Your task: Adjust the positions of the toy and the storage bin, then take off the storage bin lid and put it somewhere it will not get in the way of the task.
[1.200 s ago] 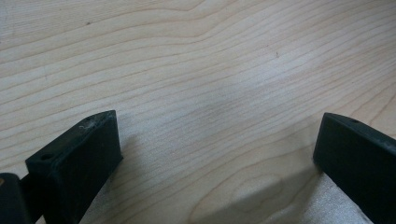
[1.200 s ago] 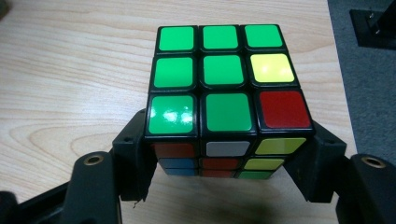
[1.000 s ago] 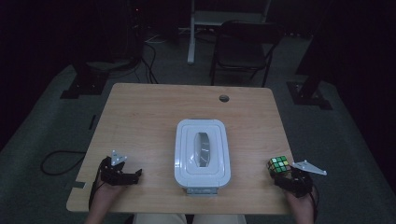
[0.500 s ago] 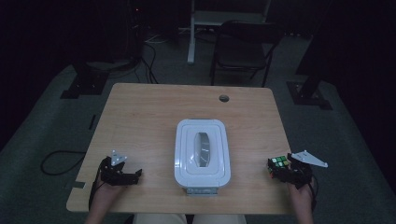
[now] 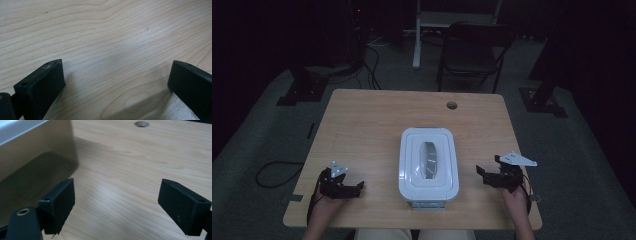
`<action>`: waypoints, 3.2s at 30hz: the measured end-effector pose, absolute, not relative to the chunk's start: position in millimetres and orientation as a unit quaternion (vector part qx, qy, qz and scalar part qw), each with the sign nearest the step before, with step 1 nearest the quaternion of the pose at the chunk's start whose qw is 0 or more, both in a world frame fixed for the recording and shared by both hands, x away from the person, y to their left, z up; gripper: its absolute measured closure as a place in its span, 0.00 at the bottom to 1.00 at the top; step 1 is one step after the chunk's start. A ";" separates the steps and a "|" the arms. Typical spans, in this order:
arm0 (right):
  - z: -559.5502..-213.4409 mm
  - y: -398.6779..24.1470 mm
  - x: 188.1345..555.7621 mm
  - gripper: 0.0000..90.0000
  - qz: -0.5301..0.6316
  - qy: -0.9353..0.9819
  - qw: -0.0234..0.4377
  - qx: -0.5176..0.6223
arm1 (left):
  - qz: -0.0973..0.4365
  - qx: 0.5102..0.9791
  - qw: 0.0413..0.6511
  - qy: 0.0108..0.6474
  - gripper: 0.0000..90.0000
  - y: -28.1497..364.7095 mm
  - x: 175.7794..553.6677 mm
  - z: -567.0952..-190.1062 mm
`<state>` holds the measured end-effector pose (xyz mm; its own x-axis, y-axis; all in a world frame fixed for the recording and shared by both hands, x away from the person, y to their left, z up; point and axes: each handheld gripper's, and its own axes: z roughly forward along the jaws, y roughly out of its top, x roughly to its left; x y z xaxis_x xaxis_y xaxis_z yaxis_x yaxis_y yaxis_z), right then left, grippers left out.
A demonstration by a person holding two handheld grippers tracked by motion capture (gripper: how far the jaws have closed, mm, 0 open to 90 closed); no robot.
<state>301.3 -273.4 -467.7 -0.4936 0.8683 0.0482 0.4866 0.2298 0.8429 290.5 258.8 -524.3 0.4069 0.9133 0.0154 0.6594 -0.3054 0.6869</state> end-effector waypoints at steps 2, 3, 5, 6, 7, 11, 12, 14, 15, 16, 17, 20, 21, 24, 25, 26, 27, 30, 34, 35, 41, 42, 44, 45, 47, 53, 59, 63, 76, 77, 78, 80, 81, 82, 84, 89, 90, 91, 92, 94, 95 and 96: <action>-470.7 -266.5 302.5 0.16 0.426 0.757 0.219 0.444 | 0.207 0.781 0.306 0.504 0.02 258.9 290.6 -524.3; -472.4 -263.8 303.4 0.16 0.424 0.760 0.216 0.442 | 0.207 0.781 0.306 0.503 0.02 258.9 290.5 -524.3; -476.5 -260.0 305.8 0.16 0.427 0.764 0.207 0.438 | 0.207 0.781 0.306 0.503 0.02 258.9 290.5 -524.3; -479.0 -258.8 306.9 0.16 0.429 0.765 0.204 0.435 | 0.207 0.781 0.306 0.503 0.02 258.9 290.6 -524.3; -481.5 -257.6 307.9 0.16 0.429 0.765 0.203 0.435 | 0.207 0.781 0.306 0.503 0.02 258.9 290.5 -524.3; -492.2 -251.6 311.4 0.16 0.428 0.763 0.201 0.441 | 0.207 0.781 0.306 0.503 0.02 258.9 290.5 -524.3; -495.0 -249.9 312.0 0.17 0.425 0.763 0.205 0.441 | 0.207 0.781 0.306 0.503 0.02 258.9 290.6 -524.3; -500.7 -246.2 313.2 0.17 0.423 0.766 0.199 0.440 | 0.207 0.781 0.306 0.504 0.02 258.9 290.6 -524.3; -503.6 -244.1 313.9 0.17 0.420 0.769 0.194 0.440 | 0.207 0.781 0.306 0.503 0.02 258.9 290.6 -524.3; -506.5 -242.3 314.9 0.17 0.415 0.773 0.193 0.439 | 0.207 0.781 0.306 0.504 0.02 258.9 290.5 -524.3; -509.0 -240.9 315.7 0.17 0.411 0.776 0.192 0.439 | 0.207 0.781 0.306 0.503 0.02 258.9 290.5 -524.3; -513.1 -239.3 317.4 0.17 0.408 0.777 0.191 0.440 | 0.207 0.782 0.306 0.501 0.02 259.2 290.3 -524.3; -516.3 -238.8 319.1 0.17 0.406 0.777 0.194 0.441 | 0.207 0.783 0.306 0.501 0.02 259.3 290.2 -524.3; -520.8 -238.0 321.4 0.17 0.395 0.779 0.195 0.447 | 0.206 0.783 0.307 0.500 0.02 259.4 290.1 -524.3; -521.6 -237.5 321.8 0.17 0.392 0.781 0.191 0.447 | 0.206 0.783 0.307 0.500 0.02 259.4 290.1 -524.4; -521.7 -236.6 321.6 0.17 0.388 0.783 0.193 0.447 | 0.206 0.783 0.307 0.500 0.02 259.5 290.1 -524.3; -521.8 -235.8 321.1 0.17 0.384 0.784 0.198 0.446 | 0.206 0.784 0.307 0.499 0.02 259.5 290.1 -524.3; -523.9 -234.9 320.7 0.17 0.374 0.787 0.193 0.451 | 0.206 0.784 0.307 0.499 0.02 259.6 290.0 -524.3; -526.6 -235.1 320.2 0.15 0.357 0.792 0.185 0.459 | 0.206 0.784 0.307 0.499 0.02 259.7 289.9 -524.4; -527.0 -234.5 319.8 0.15 0.352 0.794 0.186 0.458 | 0.206 0.784 0.307 0.499 0.02 259.7 289.9 -524.4; -527.3 -231.5 314.7 0.14 0.340 0.791 0.199 0.468 | 0.206 0.784 0.307 0.499 0.02 259.7 289.9 -524.4; -527.4 -231.3 314.4 0.14 0.339 0.790 0.200 0.470 | 0.206 0.784 0.307 0.499 0.02 259.7 289.9 -524.4; -527.4 -231.4 314.5 0.14 0.339 0.790 0.200 0.470 | 0.206 0.784 0.307 0.499 0.02 259.7 289.9 -524.4; -527.4 -231.4 314.6 0.14 0.339 0.790 0.200 0.471 | 0.206 0.784 0.307 0.499 0.02 259.7 289.9 -524.4; -527.4 -231.2 314.7 0.14 0.339 0.790 0.199 0.470 | 0.206 0.784 0.307 0.499 0.02 259.6 289.8 -524.4; -527.4 -231.0 315.1 0.14 0.340 0.791 0.198 0.469 | 0.207 0.781 0.305 0.503 0.02 259.4 288.4 -524.3; -527.3 -231.0 315.1 0.14 0.340 0.791 0.198 0.469 | 0.206 0.783 0.305 0.501 0.02 259.9 288.6 -524.1; -527.3 -231.0 315.2 0.14 0.340 0.791 0.198 0.469 | 0.202 0.786 0.307 0.497 0.02 262.4 289.9 -523.7; -527.3 -231.1 315.2 0.14 0.340 0.791 0.198 0.469 | 0.193 0.790 0.339 0.474 0.02 258.1 287.7 -492.8; -527.3 -231.1 315.2 0.14 0.340 0.791 0.198 0.469 | 0.193 0.790 0.343 0.471 0.02 256.0 287.1 -489.2; -527.3 -231.1 315.2 0.14 0.340 0.791 0.198 0.469 | 0.190 0.793 0.345 0.465 0.02 253.0 286.6 -484.7; -527.3 -231.1 315.2 0.14 0.340 0.791 0.198 0.469 | 0.187 0.796 0.352 0.456 0.02 248.5 285.5 -478.0; -527.3 -231.1 315.2 0.14 0.340 0.791 0.198 0.469 | 0.187 0.797 0.355 0.450 0.02 245.5 284.6 -473.8; -527.3 -231.1 315.2 0.14 0.340 0.791 0.198 0.469 | 0.186 0.801 0.359 0.442 0.02 242.6 283.8 -469.4; -527.3 -231.1 315.2 0.14 0.340 0.791 0.198 0.469 | 0.183 0.806 0.369 0.426 0.02 236.4 281.8 -460.1; -527.3 -231.1 315.2 0.14 0.340 0.791 0.198 0.469 | 0.180 0.813 0.387 0.396 0.02 220.7 277.6 -436.3; -527.3 -231.1 315.2 0.14 0.340 0.791 0.198 0.469 | 0.181 0.814 0.390 0.391 0.02 217.6 277.0 -432.2; -527.3 -231.1 315.2 0.14 0.340 0.791 0.198 0.469 | 0.180 0.815 0.393 0.384 0.02 215.1 276.9 -428.3; -527.3 -231.1 315.2 0.14 0.340 0.791 0.198 0.469 | 0.181 0.816 0.397 0.379 0.02 212.6 277.0 -425.0; -527.3 -231.1 315.2 0.14 0.340 0.791 0.198 0.469 | 0.182 0.818 0.401 0.369 0.02 208.2 277.7 -419.6; -527.3 -231.1 315.2 0.14 0.340 0.791 0.198 0.469 | 0.182 0.818 0.406 0.365 0.02 205.6 278.5 -417.0; -527.3 -231.1 315.2 0.14 0.340 0.791 0.198 0.469 | 0.181 0.818 0.409 0.362 0.02 204.1 278.9 -415.6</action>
<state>315.2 -231.1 -527.3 -0.4822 0.8760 0.0049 0.6068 0.3300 0.7231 278.9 204.1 -415.6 0.6725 0.7401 0.0010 0.4435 -0.4040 0.8000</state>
